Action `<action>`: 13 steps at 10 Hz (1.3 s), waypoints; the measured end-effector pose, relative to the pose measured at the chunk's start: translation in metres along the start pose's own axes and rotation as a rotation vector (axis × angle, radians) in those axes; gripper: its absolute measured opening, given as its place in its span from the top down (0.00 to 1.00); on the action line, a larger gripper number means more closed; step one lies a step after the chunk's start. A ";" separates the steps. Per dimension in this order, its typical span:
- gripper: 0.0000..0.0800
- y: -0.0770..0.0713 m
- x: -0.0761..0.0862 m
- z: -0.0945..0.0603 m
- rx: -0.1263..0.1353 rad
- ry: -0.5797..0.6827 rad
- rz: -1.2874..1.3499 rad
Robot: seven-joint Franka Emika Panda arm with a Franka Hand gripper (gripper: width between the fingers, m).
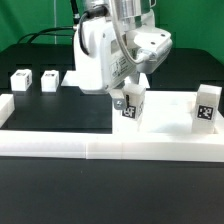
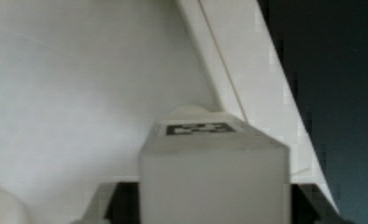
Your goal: Assemble square table
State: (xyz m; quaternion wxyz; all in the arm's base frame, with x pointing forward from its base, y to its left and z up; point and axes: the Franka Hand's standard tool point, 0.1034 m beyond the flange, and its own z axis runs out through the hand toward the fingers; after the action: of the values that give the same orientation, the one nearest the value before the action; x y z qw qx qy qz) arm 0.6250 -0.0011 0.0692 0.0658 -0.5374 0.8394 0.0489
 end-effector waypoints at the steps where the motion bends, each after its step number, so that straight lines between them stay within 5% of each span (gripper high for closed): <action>1: 0.63 0.001 0.000 0.001 -0.001 0.003 0.029; 4: 0.63 0.003 0.001 0.001 -0.011 0.021 -0.028; 6: 0.28 0.007 -0.002 0.007 -0.005 0.020 -0.370; 11: 0.19 0.009 -0.005 0.008 -0.007 0.020 -0.820; 13: 0.19 0.009 -0.004 0.007 -0.036 0.041 -1.121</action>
Offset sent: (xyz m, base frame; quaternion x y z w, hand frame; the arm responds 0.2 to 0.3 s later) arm 0.0000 0.0000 0.0000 0.0000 0.0000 -0.0650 0.9979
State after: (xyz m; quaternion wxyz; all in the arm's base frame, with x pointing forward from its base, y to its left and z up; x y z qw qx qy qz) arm 0.6187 0.0075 0.0632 0.0563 -0.9032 0.4253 0.0103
